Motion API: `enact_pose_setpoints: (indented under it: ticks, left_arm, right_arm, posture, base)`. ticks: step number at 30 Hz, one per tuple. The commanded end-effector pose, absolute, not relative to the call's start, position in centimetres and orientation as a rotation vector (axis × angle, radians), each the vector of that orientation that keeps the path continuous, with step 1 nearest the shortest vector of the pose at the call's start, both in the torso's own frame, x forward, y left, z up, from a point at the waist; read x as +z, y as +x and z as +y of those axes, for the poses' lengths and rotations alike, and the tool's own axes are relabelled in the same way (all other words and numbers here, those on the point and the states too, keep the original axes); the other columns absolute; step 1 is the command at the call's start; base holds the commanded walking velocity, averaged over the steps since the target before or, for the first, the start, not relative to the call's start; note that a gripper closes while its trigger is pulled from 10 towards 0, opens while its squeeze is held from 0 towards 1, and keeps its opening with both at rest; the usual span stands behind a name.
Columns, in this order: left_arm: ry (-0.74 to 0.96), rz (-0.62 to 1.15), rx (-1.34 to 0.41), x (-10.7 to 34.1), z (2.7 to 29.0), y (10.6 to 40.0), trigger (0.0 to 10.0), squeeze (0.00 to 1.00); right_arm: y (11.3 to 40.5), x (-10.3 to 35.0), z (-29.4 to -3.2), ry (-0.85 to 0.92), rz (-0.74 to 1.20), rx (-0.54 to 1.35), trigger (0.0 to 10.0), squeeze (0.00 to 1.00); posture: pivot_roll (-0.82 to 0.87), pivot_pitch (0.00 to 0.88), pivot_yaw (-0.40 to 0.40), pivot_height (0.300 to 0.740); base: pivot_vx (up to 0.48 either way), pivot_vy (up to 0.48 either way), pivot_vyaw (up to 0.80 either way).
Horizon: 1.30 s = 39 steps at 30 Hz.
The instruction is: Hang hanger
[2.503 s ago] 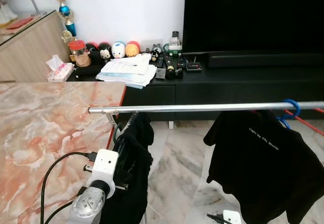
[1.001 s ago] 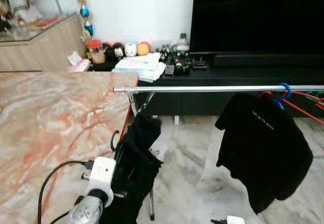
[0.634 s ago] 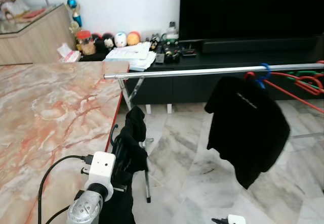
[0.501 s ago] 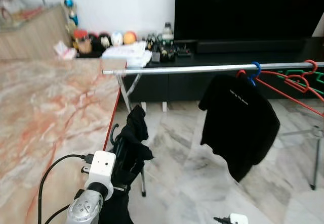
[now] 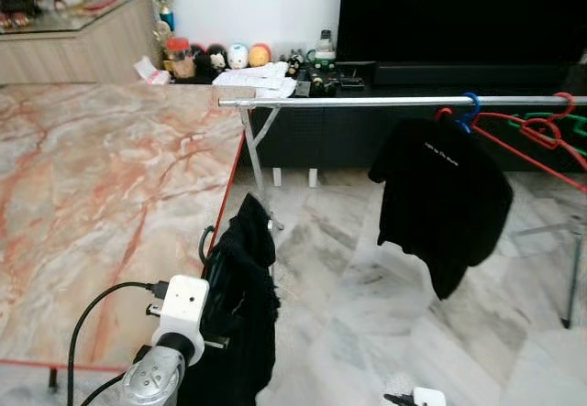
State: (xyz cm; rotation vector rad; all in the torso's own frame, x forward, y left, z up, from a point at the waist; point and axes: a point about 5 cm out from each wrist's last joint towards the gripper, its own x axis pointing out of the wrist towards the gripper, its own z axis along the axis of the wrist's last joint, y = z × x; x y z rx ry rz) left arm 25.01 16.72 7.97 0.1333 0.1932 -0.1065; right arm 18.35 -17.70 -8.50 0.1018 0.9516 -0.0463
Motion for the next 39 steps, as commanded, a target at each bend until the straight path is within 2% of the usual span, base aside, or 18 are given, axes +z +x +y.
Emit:
enact_pose_setpoints:
  ticks: [1, 25, 39]
  left_arm:
    - [0.129, 0.174, -0.107, 8.46, 16.66, 25.14, 10.0, 0.00]
    - [0.131, 0.185, -0.135, 8.39, 16.48, 25.11, 10.0, 0.00]
    - [0.206, 0.245, -0.280, 7.72, 15.79, 24.91, 10.0, 0.00]
  right_arm:
    - [17.88, -8.69, -18.20, 0.103, 0.969, -0.065, 10.0, 0.00]
    - [17.97, -8.65, -18.28, 0.096, 0.969, -0.063, 10.0, 0.00]
    - [18.13, -8.54, -18.41, 0.073, 0.961, -0.051, 10.0, 0.00]
  posture:
    - [0.11, 0.063, 0.050, 0.740]
    - [0.11, 0.069, 0.047, 0.740]
    - [0.11, 0.069, 0.045, 0.740]
  base:
    - [-0.285, 0.000, 0.00]
    - [-0.283, 0.000, 0.00]
    - [0.000, 0.000, 0.00]
